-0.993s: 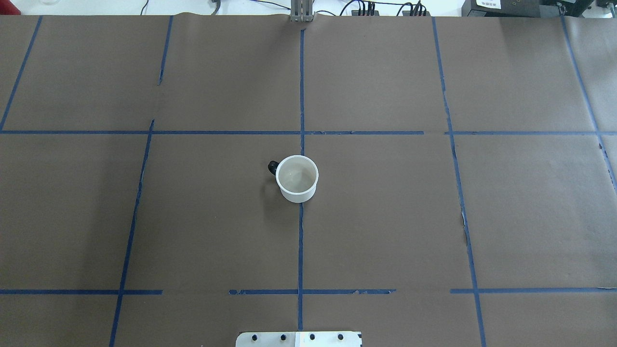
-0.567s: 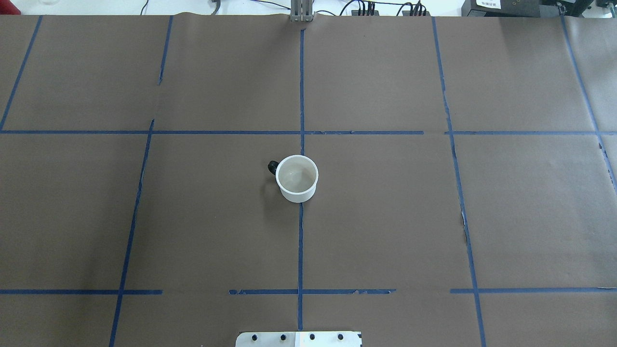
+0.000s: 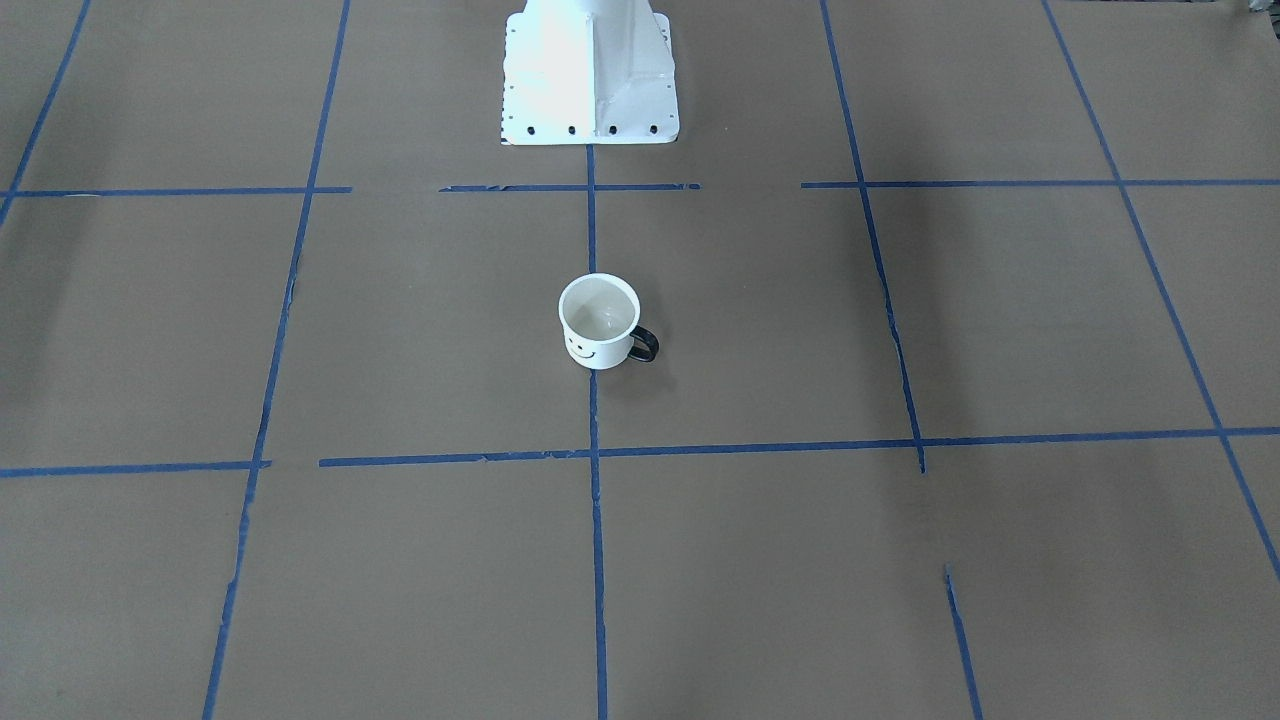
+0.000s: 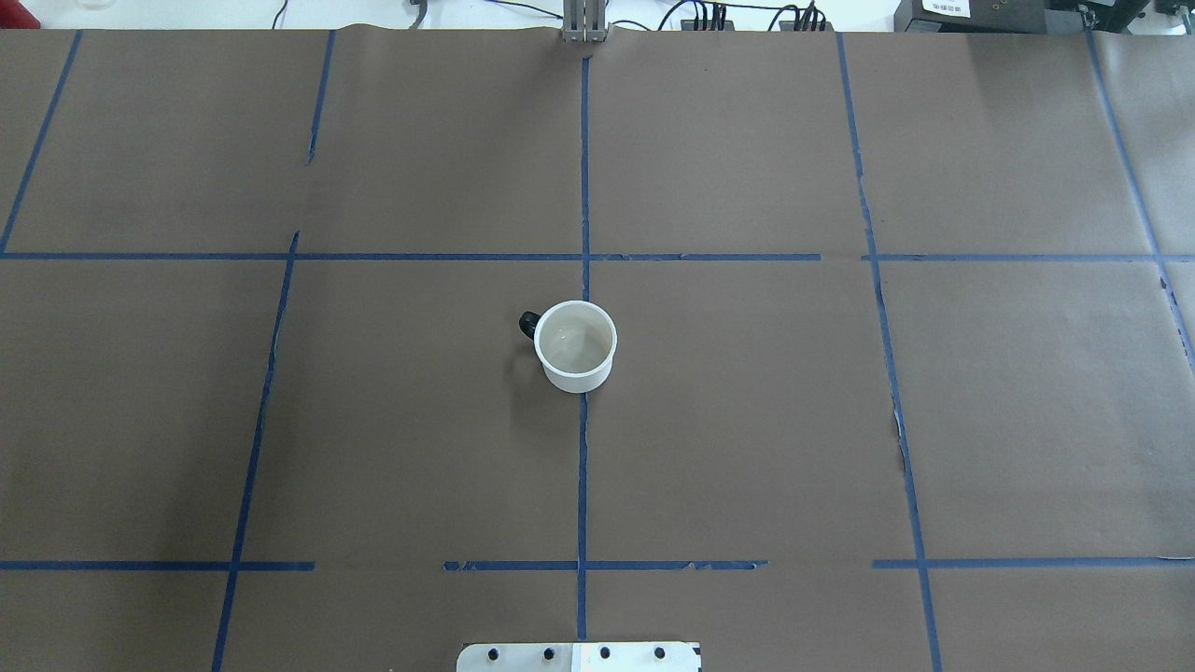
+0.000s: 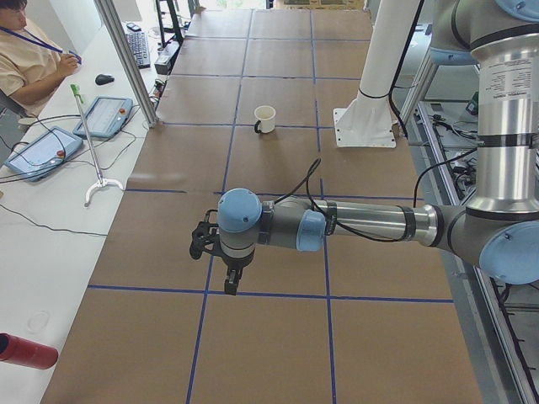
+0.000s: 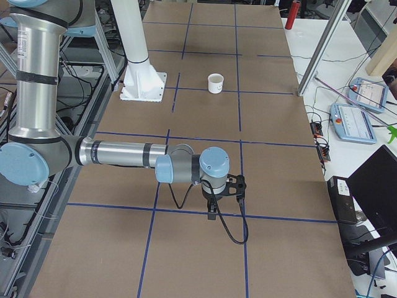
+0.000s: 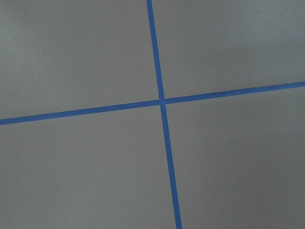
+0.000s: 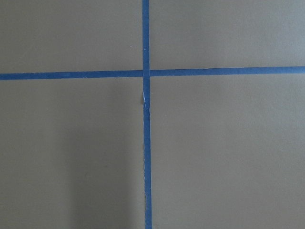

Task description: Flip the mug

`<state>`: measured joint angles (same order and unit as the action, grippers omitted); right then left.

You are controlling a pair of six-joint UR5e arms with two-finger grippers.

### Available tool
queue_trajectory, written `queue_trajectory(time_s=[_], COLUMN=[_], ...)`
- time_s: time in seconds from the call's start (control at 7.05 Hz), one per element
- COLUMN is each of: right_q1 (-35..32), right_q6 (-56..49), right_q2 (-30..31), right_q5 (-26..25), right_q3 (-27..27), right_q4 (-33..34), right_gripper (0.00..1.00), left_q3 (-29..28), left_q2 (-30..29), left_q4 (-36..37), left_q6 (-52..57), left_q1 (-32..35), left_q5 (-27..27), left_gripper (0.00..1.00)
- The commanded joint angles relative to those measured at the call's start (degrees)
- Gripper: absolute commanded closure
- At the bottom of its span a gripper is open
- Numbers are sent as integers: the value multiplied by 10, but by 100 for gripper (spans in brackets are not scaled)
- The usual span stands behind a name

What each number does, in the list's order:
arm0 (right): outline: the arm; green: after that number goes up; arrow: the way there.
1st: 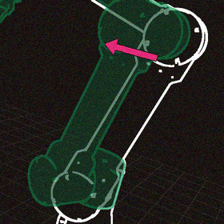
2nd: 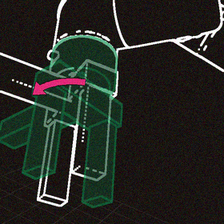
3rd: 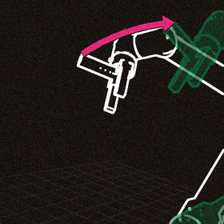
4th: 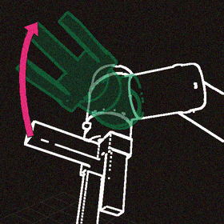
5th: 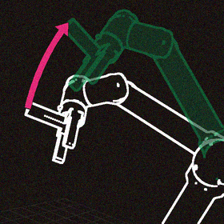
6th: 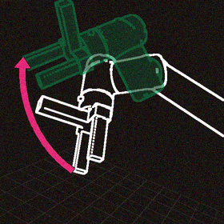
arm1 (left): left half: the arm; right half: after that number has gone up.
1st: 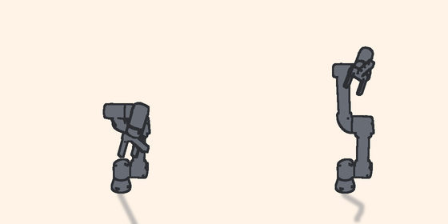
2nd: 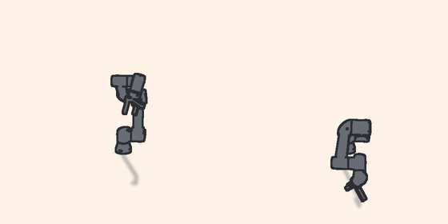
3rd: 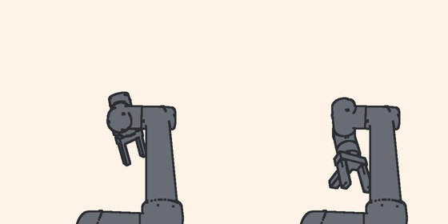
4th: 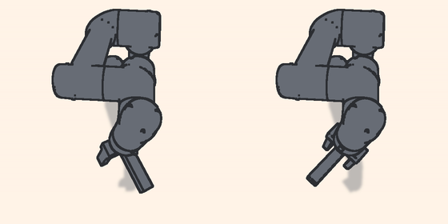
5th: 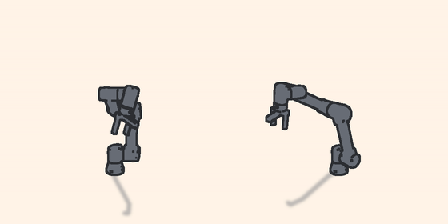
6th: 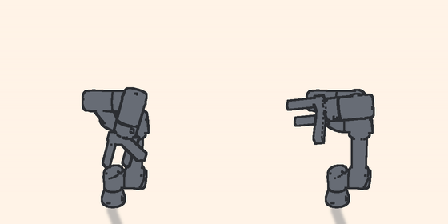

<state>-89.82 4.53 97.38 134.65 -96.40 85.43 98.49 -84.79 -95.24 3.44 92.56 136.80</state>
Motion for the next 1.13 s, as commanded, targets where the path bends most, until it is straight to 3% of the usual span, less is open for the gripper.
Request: queue_trajectory(time_s=[0.0,0.99], right_q1=[0,0], right_q6=[0,0], right_q2=[0,0], right_q5=[0,0], right_q3=[0,0], right_q4=[0,0], right_gripper=[0,0], left_q3=[-9,0], left_q2=[3,-4], left_q4=[-6,2], left_q6=[0,0], left_q1=[0,-1], left_q5=[-1,-2], left_gripper=[0,0])
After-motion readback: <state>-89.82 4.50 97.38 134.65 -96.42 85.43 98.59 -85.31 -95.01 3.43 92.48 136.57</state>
